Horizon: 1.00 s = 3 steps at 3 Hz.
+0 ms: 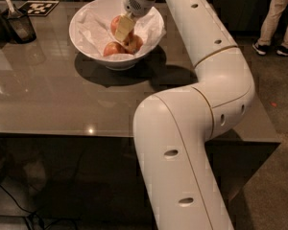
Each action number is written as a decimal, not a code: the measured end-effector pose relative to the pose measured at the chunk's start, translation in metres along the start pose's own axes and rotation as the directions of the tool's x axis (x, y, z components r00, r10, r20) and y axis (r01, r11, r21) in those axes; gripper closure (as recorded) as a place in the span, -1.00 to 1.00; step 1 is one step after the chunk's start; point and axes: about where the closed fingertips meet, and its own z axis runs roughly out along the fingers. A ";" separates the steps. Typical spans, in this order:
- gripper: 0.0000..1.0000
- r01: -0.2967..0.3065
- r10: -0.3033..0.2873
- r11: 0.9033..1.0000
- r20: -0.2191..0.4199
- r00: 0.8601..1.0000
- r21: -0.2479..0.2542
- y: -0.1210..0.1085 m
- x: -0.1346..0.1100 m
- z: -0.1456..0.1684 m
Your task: Pick apple from white bowl
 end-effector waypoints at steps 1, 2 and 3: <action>1.00 0.044 -0.046 0.999 0.074 0.996 0.024 0.009 -0.026 -0.040; 1.00 0.094 -0.099 0.995 0.135 0.986 0.045 0.023 -0.052 -0.075; 1.00 0.093 -0.098 0.995 0.137 0.986 0.044 0.023 -0.053 -0.074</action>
Offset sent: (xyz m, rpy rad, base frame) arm -0.0875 0.0172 0.1355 0.1061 -0.1673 0.1506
